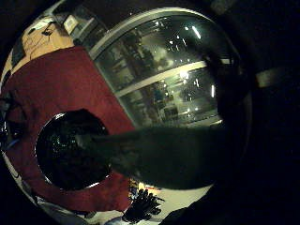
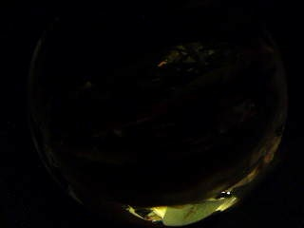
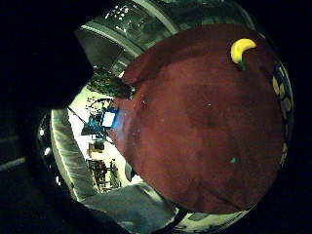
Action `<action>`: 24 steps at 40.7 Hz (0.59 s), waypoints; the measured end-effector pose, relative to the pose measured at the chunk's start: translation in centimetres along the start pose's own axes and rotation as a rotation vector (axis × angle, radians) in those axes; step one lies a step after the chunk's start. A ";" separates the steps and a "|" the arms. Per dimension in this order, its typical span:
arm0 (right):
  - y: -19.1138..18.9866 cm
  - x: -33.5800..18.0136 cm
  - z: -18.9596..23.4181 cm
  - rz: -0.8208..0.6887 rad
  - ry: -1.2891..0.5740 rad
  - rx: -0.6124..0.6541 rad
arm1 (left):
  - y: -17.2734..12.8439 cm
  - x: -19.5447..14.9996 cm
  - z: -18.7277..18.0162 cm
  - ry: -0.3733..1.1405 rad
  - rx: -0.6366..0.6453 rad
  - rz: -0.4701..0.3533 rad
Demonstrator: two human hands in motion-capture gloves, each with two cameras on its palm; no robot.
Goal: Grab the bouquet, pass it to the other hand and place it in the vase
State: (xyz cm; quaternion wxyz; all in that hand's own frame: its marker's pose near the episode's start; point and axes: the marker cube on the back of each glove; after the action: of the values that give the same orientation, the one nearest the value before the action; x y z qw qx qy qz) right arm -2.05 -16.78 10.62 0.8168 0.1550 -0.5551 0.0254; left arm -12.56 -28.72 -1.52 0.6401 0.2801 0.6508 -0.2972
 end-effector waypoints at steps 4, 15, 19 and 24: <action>1.0 -0.5 0.2 -0.056 -0.033 -0.039 | 0.9 -5.3 -0.8 -0.127 -0.282 -0.076; 3.6 0.1 -0.5 0.156 -0.004 -0.046 | 4.4 -10.5 -5.4 -0.141 -0.299 -0.018; 3.7 0.6 -1.1 0.140 -0.008 -0.019 | 4.2 -9.5 -5.2 -0.235 -0.211 0.107; 4.0 0.8 -1.8 0.110 0.004 -0.015 | 4.3 -7.9 -5.0 -0.244 -0.159 0.155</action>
State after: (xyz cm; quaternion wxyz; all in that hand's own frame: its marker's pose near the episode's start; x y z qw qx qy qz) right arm -0.96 -12.55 11.68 0.8163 0.1182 -0.5615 0.0664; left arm -12.48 -22.02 6.28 0.7556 0.2400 0.5659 -0.2264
